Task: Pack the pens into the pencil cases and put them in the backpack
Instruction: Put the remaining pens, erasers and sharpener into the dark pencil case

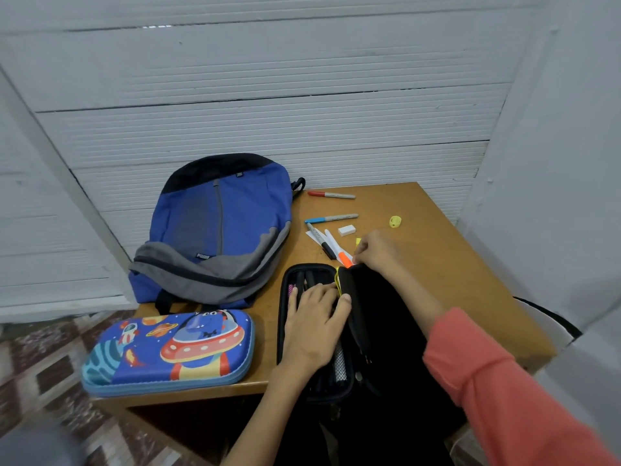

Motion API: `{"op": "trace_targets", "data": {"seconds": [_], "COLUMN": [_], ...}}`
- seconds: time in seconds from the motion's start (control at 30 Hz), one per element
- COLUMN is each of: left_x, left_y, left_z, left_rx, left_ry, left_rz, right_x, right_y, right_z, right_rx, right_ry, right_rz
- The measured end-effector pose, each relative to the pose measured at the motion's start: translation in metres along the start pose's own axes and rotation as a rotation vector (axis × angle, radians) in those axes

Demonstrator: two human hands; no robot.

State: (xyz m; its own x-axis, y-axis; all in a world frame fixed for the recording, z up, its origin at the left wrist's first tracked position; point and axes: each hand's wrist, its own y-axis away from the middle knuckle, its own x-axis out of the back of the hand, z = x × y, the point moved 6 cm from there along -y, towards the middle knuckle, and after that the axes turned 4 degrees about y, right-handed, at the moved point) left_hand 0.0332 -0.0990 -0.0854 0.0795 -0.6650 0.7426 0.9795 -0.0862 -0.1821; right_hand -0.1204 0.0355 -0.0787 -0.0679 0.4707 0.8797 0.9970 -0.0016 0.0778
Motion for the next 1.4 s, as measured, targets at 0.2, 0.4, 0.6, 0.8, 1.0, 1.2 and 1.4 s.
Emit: {"op": "trace_targets", "data": {"seconds": [0.2, 0.4, 0.6, 0.8, 1.0, 1.2, 1.4], "left_x": [-0.001, 0.000, 0.000, -0.001, -0.002, -0.002, -0.001], "left_y": [0.000, 0.000, 0.001, 0.001, 0.000, 0.000, 0.000], "left_z": [0.000, 0.001, 0.001, 0.001, -0.001, 0.000, -0.001], "left_rx": [0.004, 0.005, 0.006, 0.008, 0.015, 0.015, 0.018], "left_ry": [-0.003, -0.012, -0.034, -0.035, -0.023, -0.011, -0.007], "left_rz": [-0.002, 0.001, -0.001, -0.006, -0.010, -0.006, -0.008], "right_x": [-0.003, -0.007, -0.008, -0.010, 0.010, 0.072, 0.083], "right_y": [-0.004, -0.006, 0.000, -0.003, 0.003, 0.082, 0.159], "right_z": [-0.001, -0.009, -0.015, 0.000, 0.024, 0.014, 0.017], "right_rx": [-0.084, -0.073, -0.069, -0.088, 0.014, 0.264, 0.571], "right_ry": [0.049, 0.173, 0.175, -0.042, -0.375, -0.663, -0.577], "right_rz": [-0.027, -0.030, -0.072, 0.011, 0.271, 0.589, 0.659]}}
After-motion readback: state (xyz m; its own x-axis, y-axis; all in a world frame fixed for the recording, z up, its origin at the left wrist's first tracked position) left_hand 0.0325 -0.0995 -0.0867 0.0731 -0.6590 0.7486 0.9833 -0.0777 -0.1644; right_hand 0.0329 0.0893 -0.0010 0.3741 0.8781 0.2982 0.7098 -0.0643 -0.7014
